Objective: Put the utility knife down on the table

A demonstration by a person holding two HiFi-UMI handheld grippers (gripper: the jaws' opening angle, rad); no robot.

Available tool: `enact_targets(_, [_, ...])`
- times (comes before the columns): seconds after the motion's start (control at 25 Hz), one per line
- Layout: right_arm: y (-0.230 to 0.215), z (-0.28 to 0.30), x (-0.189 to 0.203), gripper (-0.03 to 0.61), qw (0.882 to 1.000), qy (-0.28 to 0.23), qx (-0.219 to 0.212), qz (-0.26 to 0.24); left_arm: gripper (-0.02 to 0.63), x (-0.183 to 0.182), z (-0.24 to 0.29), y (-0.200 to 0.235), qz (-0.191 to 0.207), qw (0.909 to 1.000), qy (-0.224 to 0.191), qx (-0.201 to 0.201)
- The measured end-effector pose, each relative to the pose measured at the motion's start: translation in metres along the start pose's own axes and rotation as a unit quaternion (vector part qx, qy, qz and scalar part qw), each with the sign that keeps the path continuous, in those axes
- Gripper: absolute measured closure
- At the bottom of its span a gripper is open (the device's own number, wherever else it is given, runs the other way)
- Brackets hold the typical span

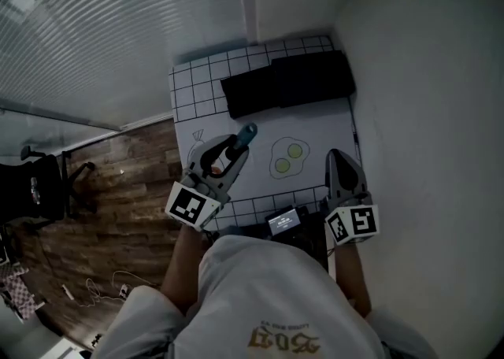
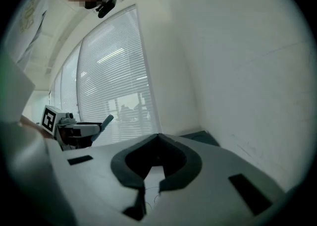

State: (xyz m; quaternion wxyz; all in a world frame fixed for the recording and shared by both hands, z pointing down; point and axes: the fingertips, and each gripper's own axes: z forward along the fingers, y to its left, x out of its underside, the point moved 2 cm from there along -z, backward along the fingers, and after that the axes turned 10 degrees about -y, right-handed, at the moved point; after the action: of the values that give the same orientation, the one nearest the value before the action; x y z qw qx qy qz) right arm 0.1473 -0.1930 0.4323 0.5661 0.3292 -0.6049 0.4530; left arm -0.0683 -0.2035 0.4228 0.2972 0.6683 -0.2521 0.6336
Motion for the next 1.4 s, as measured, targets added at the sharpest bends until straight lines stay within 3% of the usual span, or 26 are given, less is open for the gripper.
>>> enact_targets(0.32, [-0.009, 0.002, 0.027, 0.571, 0.999, 0.033, 0.003, 0.001, 0.477, 0.035, 0.008, 0.004, -0.024, 0.9989, 0.041, 0.004])
enact_targets(0.64, [-0.019, -0.002, 0.057, 0.571, 0.998, 0.055, 0.010, 0.008, 0.477, 0.086, 0.011, -0.004, 0.001, 0.9950, 0.097, 0.024])
enact_targets(1.04, [-0.022, -0.007, 0.097, 0.571, 0.996, 0.092, 0.008, 0.017, 0.477, 0.148, 0.007, -0.011, 0.010, 0.9857, 0.163, 0.042])
enact_targets(1.4, [-0.018, -0.013, 0.131, 0.571, 0.992, 0.124, 0.006, 0.022, 0.477, 0.207, -0.003, -0.015, 0.040, 0.9704, 0.226, 0.075])
